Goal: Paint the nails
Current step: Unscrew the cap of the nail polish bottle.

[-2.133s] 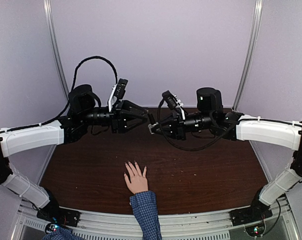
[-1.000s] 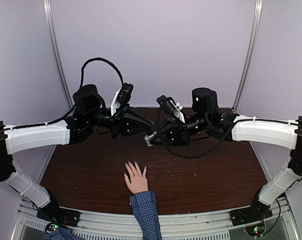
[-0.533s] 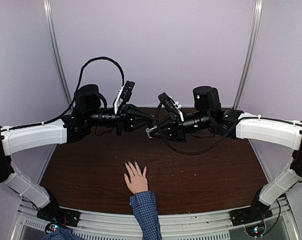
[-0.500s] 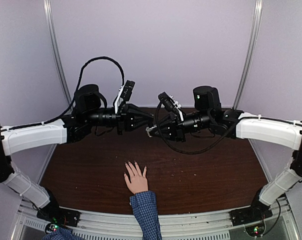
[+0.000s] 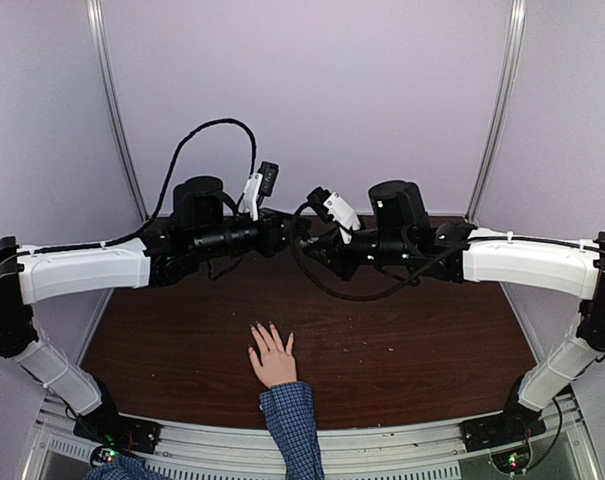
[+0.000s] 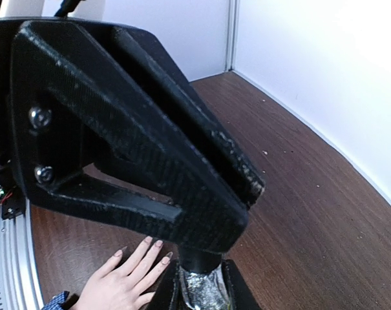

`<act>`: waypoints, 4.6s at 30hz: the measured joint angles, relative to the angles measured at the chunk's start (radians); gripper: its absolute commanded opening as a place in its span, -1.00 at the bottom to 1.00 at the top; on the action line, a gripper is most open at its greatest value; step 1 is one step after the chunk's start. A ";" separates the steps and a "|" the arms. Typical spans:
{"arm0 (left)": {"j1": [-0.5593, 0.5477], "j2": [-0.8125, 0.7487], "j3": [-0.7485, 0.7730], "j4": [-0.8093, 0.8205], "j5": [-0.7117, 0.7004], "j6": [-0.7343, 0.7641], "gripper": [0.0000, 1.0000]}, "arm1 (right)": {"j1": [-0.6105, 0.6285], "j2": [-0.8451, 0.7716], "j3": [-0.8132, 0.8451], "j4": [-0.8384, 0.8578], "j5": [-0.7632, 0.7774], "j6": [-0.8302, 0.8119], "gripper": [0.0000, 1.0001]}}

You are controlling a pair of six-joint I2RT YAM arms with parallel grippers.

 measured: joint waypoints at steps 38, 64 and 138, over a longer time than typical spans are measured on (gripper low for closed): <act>0.137 -0.042 -0.016 0.017 0.557 0.128 -0.07 | -0.064 0.006 -0.057 0.097 -0.459 0.021 -1.00; 0.083 -0.043 -0.037 0.181 0.833 0.177 -0.87 | -0.064 0.005 -0.025 0.169 -0.830 0.158 -1.00; 0.140 -0.127 0.008 -0.060 0.613 0.299 0.50 | -0.141 -0.068 0.011 -0.114 -0.516 0.046 -1.00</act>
